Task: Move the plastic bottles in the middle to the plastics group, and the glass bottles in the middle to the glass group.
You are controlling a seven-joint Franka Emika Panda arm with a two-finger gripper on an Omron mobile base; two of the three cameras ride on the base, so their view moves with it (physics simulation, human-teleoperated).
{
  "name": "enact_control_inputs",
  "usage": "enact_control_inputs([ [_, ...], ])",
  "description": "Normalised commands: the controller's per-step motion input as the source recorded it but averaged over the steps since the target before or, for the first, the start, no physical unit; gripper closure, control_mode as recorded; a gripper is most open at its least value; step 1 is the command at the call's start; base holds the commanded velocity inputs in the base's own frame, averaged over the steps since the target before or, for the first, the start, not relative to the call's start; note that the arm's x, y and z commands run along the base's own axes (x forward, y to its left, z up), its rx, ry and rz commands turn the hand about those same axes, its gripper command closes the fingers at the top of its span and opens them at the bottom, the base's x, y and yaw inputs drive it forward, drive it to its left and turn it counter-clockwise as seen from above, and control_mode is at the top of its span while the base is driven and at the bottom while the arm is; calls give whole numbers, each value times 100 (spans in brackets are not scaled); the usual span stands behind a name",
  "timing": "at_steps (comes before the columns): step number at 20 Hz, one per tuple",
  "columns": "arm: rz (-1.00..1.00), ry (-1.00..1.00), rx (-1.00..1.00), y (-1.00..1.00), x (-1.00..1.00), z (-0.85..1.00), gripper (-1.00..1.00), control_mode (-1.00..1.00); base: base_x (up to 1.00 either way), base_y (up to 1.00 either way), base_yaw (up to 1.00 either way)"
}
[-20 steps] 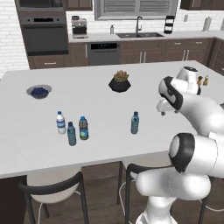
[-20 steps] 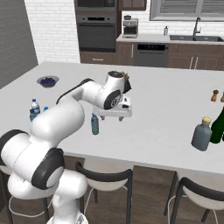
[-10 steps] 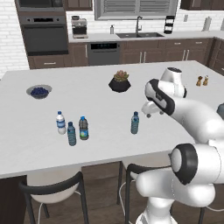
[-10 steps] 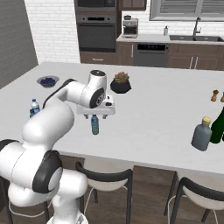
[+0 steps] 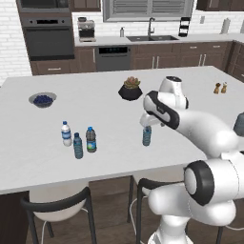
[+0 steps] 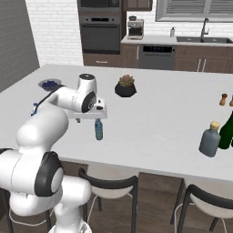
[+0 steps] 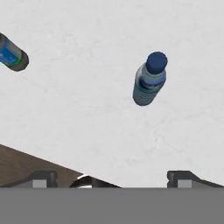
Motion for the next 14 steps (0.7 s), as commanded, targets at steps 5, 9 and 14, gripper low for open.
enact_control_inputs([
  [5, 0, 2, 0, 18, 54, -18, -100, -100, 0, 0, 0],
  [9, 0, 6, -3, 2, 37, -11, -100, -100, 0, 0, 0],
  [14, 0, 9, -10, -5, 17, -7, -100, -100, 0, 0, 0],
])
